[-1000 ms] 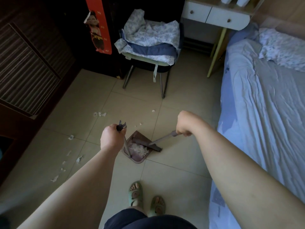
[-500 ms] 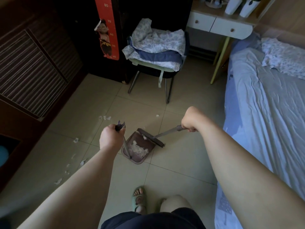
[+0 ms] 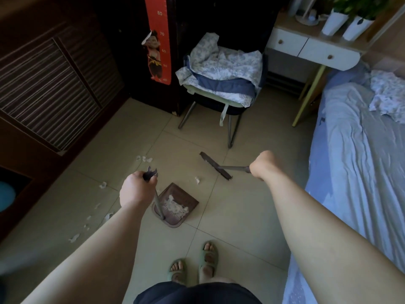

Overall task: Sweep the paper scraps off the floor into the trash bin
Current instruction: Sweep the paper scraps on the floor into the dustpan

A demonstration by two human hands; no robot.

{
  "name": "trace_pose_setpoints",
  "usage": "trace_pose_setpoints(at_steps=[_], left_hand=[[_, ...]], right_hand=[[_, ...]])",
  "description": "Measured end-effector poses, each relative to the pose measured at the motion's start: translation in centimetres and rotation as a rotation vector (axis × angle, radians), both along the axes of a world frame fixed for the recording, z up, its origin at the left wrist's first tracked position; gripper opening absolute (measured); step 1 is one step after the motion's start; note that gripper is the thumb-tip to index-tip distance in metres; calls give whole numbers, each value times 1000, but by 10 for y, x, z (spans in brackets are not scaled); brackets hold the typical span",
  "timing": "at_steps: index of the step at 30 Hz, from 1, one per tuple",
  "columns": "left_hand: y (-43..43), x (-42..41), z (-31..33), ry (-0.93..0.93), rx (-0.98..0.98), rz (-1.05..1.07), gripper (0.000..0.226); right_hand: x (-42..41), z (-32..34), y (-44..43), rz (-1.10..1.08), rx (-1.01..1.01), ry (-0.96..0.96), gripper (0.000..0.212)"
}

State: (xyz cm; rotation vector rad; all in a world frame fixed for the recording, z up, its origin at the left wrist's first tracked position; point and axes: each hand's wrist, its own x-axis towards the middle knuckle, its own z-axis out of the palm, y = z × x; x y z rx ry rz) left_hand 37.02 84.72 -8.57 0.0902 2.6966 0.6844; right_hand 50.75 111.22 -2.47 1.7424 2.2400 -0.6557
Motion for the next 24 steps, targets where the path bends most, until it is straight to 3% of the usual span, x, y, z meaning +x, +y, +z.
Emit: trace_pose_setpoints(at_steps=[11, 20, 24], left_hand=[[15, -5, -3, 57, -31, 89, 21], [8, -2, -8, 46, -36, 94, 28], [12, 5, -6, 22, -17, 84, 24]], right_hand=[[-22, -37, 22, 218, -6, -206, 21], [-37, -20, 1, 546, -92, -238, 7], [-46, -4, -6, 610, -194, -245, 20]])
